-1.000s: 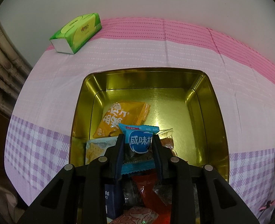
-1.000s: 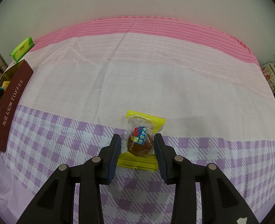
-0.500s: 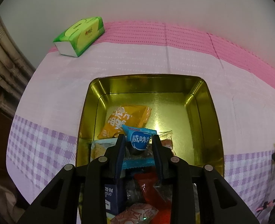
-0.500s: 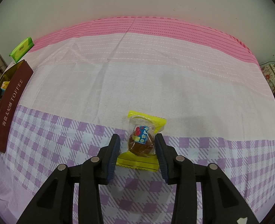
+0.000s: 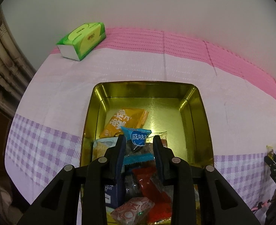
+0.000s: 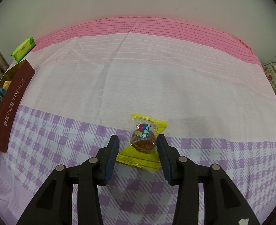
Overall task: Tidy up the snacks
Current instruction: 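Lower the blue cracker packet into the tin and open the left gripper, then carry the yellow-wrapped cake over the tin with the right gripper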
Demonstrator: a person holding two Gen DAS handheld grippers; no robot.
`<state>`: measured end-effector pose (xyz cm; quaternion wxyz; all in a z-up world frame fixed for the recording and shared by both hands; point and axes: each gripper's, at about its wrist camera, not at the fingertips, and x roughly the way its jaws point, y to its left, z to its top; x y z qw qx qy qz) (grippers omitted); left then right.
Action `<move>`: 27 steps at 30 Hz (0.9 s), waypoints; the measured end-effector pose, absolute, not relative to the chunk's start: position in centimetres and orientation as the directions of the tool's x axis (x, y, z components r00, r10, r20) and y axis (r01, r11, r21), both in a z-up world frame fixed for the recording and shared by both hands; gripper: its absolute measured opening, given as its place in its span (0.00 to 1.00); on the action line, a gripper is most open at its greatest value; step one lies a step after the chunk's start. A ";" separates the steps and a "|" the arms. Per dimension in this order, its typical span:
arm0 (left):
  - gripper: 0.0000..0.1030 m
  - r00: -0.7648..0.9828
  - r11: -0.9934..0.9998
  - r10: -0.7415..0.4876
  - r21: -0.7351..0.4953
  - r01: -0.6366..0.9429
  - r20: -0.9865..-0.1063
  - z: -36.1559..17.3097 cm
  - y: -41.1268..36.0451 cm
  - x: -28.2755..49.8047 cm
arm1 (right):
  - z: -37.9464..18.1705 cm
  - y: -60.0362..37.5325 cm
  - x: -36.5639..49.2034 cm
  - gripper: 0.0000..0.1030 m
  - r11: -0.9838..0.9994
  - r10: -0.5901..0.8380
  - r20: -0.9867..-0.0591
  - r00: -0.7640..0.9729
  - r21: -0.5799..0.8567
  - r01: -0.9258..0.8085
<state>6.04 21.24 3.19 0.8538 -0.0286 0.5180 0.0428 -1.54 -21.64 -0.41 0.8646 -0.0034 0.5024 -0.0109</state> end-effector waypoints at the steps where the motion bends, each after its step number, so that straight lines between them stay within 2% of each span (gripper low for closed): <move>1: 0.31 0.461 0.994 0.039 -0.011 -0.106 -0.886 3.3 21.3 5.9 | -0.4 -21.7 -1.6 0.39 1.000 -0.021 -0.868 0.496 -0.015 0.017; 5: 0.33 0.480 0.993 0.033 -0.027 -0.117 -0.877 4.3 21.8 4.8 | -0.3 -21.8 -1.5 0.39 1.000 -0.011 -0.867 0.497 -0.002 0.018; 11: 0.44 0.543 0.987 0.103 0.017 -0.161 -0.833 6.1 22.8 2.7 | -0.3 -22.0 -1.7 0.39 0.999 -0.009 -0.865 0.501 0.010 0.036; 17: 0.46 0.576 0.976 0.196 0.101 -0.194 -0.793 6.6 23.8 0.7 | -0.3 -22.2 -1.6 0.39 0.999 -0.003 -0.868 0.497 0.023 0.048; 27: 0.48 0.565 0.965 0.189 0.047 -0.257 -0.803 5.2 26.3 -0.6 | 0.0 -23.1 -1.4 0.39 0.989 0.051 -0.891 0.451 0.108 0.103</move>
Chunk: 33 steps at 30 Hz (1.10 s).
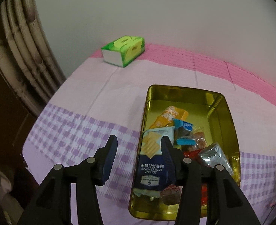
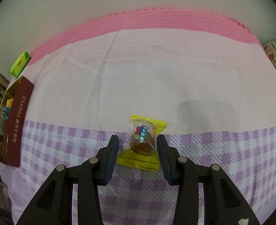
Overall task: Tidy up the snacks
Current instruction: 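Carry the yellow-wrapped cake over the tin with the right gripper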
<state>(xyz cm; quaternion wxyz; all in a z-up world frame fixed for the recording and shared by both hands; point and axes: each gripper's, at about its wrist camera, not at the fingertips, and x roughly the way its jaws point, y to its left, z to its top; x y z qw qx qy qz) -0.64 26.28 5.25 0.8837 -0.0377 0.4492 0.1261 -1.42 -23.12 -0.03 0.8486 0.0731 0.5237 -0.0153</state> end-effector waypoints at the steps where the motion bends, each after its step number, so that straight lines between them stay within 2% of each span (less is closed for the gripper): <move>1: 0.48 0.562 0.965 0.185 0.040 -0.261 -0.806 5.1 26.5 -0.6 | 0.0 -23.1 -1.5 0.39 0.987 0.057 -0.894 0.445 0.117 0.109; 6: 0.48 0.558 0.961 0.182 0.027 -0.274 -0.809 4.7 27.2 -0.7 | 0.0 -22.9 -1.2 0.39 0.985 0.050 -0.909 0.414 0.113 0.127; 15: 0.49 0.557 0.963 0.175 0.022 -0.270 -0.812 4.5 27.5 -1.0 | -0.3 -21.6 0.5 0.38 0.991 -0.027 -0.937 0.349 0.021 0.133; 20: 0.55 0.551 0.965 0.163 0.015 -0.263 -0.818 4.5 27.6 -1.0 | -0.4 -21.2 0.6 0.32 0.991 -0.070 -0.936 0.344 -0.026 0.132; 25: 0.55 0.550 0.960 0.160 0.000 -0.279 -0.820 4.5 28.0 -1.1 | -0.2 -21.2 0.3 0.28 0.992 -0.080 -0.933 0.351 -0.039 0.123; 33: 0.56 0.541 0.954 0.172 0.001 -0.301 -0.824 4.2 28.4 -1.6 | 0.0 -21.0 -0.4 0.26 0.991 -0.089 -0.920 0.381 -0.044 0.124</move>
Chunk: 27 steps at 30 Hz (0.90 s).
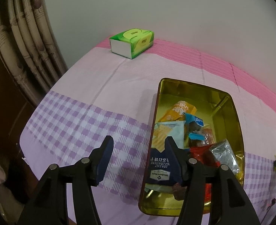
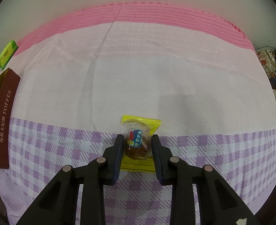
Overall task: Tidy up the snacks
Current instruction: 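Carry the yellow-wrapped cake over the tin with the right gripper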
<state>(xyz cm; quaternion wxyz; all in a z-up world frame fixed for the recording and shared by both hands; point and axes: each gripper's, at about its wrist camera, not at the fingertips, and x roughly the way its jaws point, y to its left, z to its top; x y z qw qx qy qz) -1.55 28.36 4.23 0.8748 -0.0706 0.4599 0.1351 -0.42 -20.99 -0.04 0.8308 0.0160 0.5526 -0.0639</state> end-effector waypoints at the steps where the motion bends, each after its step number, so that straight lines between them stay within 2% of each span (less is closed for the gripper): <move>1: 0.56 0.538 0.952 0.180 0.008 -0.307 -0.823 4.2 28.4 -1.7 | 0.0 -21.1 -0.5 0.26 0.991 -0.089 -0.920 0.381 -0.043 0.128; 13: 0.61 0.512 0.941 0.199 0.016 -0.338 -0.836 3.9 29.3 -1.6 | 1.2 -19.2 -1.2 0.24 0.993 -0.112 -0.903 0.415 -0.083 0.087; 27: 0.64 0.508 0.933 0.198 0.002 -0.360 -0.839 3.9 29.5 -1.7 | 4.8 -11.4 -1.0 0.24 0.996 0.065 -0.879 0.472 0.026 -0.087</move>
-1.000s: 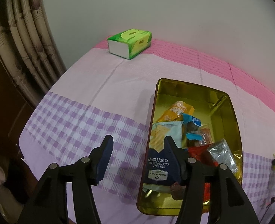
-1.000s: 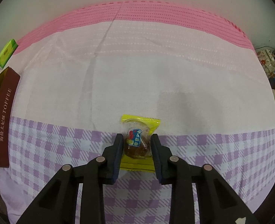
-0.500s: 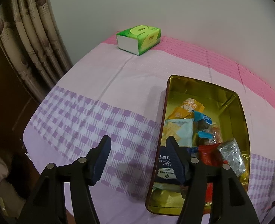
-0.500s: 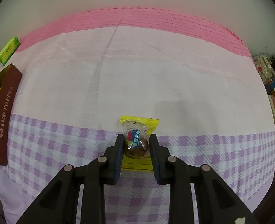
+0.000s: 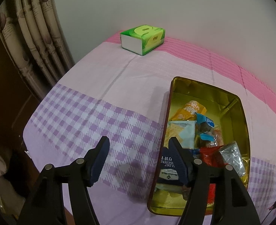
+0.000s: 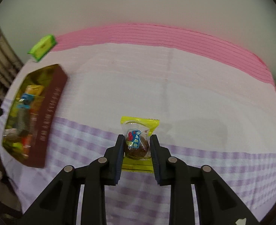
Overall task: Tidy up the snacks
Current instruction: 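Carry the yellow-wrapped cake over the tin with the right gripper, then lower the yellow-wrapped cake into the tin and open the right gripper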
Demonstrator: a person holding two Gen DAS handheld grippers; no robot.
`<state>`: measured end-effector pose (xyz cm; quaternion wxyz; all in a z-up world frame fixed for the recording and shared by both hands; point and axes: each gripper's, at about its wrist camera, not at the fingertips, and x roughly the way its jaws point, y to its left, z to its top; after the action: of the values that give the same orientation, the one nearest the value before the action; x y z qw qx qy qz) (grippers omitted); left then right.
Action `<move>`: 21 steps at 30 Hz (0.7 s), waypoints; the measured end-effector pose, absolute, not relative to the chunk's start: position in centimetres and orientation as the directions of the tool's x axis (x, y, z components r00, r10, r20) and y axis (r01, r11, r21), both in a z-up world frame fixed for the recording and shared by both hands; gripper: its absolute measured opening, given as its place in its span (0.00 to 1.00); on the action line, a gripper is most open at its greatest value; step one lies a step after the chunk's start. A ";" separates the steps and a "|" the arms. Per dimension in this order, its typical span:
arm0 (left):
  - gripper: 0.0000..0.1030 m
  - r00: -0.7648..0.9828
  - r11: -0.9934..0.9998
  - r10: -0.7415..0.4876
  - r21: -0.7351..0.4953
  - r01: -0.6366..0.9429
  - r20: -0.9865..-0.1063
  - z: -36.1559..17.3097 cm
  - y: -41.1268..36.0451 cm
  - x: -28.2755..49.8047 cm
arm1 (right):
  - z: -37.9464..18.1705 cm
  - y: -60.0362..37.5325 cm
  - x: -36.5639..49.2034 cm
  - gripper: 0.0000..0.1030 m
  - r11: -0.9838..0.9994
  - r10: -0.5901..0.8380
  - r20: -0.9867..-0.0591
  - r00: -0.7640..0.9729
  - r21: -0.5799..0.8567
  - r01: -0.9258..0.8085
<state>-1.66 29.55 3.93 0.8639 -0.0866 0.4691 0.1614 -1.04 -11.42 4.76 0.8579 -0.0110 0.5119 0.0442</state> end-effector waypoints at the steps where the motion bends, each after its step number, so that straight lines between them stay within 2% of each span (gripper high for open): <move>1: 0.64 0.507 0.932 0.197 0.000 -0.363 -0.839 4.0 29.6 -1.7 | 4.9 -10.5 -0.9 0.24 0.993 0.086 -0.879 0.469 0.039 -0.109; 12: 0.64 0.501 0.913 0.203 -0.022 -0.407 -0.842 4.0 31.0 -2.9 | 6.2 1.2 -1.0 0.24 0.917 0.269 -0.868 0.417 0.099 -0.387; 21: 0.64 0.491 0.908 0.186 -0.041 -0.416 -0.851 3.8 31.5 -3.8 | 4.8 6.6 -2.2 0.24 0.846 0.322 -0.890 0.324 0.117 -0.520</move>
<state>-3.81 31.48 3.75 0.8548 -0.1215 0.4728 0.1761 -2.20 6.59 4.75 0.8080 -0.0953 0.5199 0.2605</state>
